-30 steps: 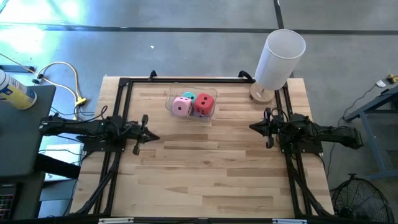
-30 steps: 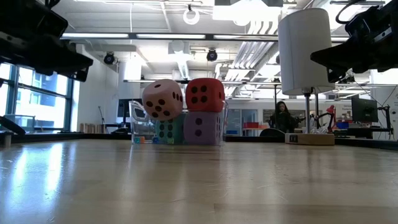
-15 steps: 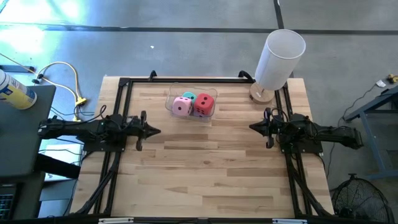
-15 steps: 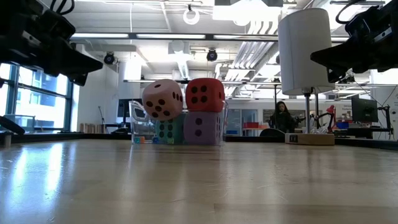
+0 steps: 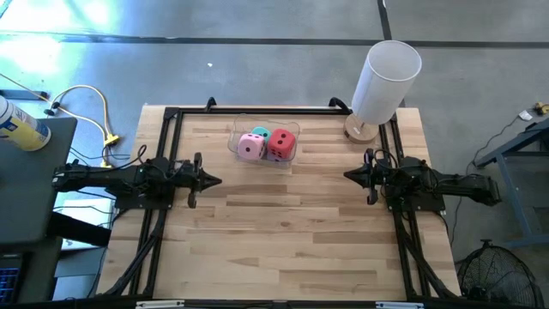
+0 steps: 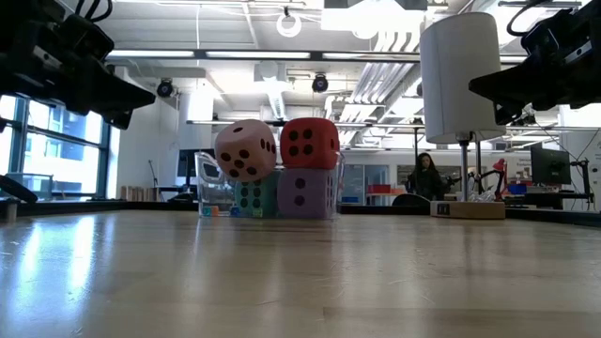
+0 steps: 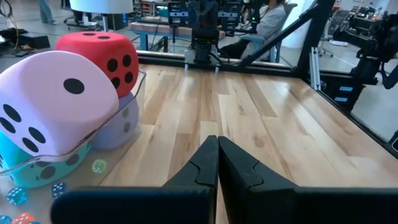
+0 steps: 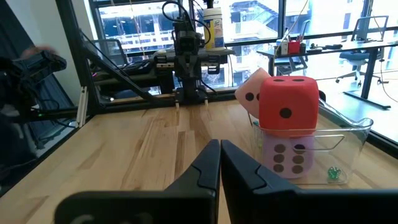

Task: Pick & Place Dice
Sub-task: Return to home position

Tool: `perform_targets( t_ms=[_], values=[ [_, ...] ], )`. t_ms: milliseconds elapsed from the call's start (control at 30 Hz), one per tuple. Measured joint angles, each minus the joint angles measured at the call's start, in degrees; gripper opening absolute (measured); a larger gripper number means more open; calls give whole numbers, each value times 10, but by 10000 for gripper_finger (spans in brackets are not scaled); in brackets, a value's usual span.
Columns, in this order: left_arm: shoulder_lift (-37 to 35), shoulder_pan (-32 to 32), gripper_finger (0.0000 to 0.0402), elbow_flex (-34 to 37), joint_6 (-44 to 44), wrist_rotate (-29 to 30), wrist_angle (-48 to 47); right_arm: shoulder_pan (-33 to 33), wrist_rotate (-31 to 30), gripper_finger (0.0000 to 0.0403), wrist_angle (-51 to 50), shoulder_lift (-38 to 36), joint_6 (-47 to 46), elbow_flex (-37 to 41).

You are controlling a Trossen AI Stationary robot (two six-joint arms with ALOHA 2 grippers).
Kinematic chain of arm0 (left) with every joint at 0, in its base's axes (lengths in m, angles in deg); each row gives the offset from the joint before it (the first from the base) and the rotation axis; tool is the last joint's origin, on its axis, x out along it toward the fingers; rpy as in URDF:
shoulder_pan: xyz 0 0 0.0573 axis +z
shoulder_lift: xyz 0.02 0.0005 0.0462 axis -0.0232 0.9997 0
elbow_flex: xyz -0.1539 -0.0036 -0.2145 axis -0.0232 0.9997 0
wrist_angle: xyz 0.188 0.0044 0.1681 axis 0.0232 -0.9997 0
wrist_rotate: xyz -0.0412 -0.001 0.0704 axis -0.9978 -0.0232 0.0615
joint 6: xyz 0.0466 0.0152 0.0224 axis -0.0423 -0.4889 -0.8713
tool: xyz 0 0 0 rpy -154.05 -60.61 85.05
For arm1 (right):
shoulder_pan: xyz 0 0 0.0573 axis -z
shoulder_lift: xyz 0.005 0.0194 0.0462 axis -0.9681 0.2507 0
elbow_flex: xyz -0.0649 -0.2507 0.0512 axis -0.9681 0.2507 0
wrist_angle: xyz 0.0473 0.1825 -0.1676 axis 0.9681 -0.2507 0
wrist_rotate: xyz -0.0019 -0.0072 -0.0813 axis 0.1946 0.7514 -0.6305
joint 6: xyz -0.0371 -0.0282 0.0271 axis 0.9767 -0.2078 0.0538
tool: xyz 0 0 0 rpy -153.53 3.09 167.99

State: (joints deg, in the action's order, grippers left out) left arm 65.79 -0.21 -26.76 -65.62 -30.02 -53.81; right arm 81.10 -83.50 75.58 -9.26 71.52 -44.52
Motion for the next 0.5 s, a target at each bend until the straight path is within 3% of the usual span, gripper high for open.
perform_targets(
  t_ms=[233, 500],
  values=[
    [-18, -7, 0, 0, 0, 1, 1, 0, 0, 3, 0, 0, 0, 0],
    [-94, -7, 0, 0, 0, 1, 3, 0, 0, 3, 0, 0, 0, 0]
  ],
)
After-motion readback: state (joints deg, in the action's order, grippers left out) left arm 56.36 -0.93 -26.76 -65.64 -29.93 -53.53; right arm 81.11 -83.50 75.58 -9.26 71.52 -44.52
